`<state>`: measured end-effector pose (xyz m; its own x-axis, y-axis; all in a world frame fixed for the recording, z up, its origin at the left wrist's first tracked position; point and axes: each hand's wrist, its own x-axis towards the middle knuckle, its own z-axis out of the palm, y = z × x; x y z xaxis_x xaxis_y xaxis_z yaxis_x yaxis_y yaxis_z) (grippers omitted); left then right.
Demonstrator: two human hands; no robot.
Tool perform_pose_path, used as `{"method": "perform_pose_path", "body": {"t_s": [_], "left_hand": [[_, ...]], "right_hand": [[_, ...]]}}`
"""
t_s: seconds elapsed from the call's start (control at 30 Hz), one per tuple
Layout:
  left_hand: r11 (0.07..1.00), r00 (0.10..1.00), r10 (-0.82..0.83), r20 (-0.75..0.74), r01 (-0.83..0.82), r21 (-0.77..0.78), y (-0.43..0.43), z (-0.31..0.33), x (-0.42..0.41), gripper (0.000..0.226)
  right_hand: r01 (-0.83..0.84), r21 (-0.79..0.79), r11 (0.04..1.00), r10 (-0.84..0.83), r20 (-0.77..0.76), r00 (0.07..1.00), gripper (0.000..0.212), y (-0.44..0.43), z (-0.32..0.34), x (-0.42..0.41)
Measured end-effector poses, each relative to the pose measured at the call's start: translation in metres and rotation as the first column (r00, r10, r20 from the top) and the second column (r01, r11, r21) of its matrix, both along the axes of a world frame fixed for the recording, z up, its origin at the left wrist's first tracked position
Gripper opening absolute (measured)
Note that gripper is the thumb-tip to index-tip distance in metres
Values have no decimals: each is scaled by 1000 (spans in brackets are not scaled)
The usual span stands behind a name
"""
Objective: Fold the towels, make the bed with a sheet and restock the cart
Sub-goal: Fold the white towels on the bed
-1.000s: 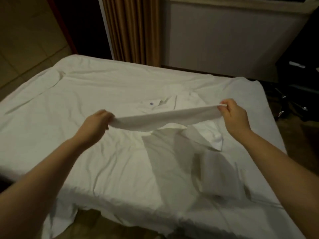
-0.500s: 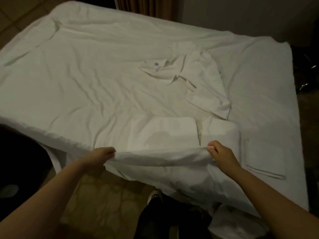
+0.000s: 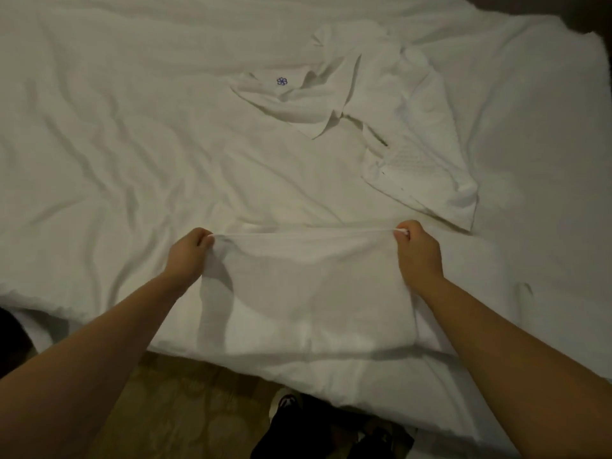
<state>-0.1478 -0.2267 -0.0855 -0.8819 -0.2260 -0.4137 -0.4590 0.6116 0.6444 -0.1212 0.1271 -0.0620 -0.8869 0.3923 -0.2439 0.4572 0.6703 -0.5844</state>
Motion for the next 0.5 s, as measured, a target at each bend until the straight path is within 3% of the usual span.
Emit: {"method": "perform_pose_path", "body": {"t_s": [0.13, 0.3, 0.4, 0.5], "left_hand": [[994, 994, 97, -49, -95, 48, 9, -33, -16, 19], [969, 991, 125, -54, -110, 221, 10, -52, -31, 19], [888, 999, 19, 33, -32, 459, 8, -44, -34, 21], [813, 980, -177, 93, 93, 575, 8, -31, -37, 26]], "right_hand": [[68, -11, 998, -68, 8, 998, 20, 0, -38, -15], [74, 30, 997, -72, -56, 996, 18, 2, -65, -24], [30, 81, 996, -29, -19, 999, 20, 2, -71, -27], [6, 92, 996, -7, 20, 1000, 21, 2, -69, -31]]}}
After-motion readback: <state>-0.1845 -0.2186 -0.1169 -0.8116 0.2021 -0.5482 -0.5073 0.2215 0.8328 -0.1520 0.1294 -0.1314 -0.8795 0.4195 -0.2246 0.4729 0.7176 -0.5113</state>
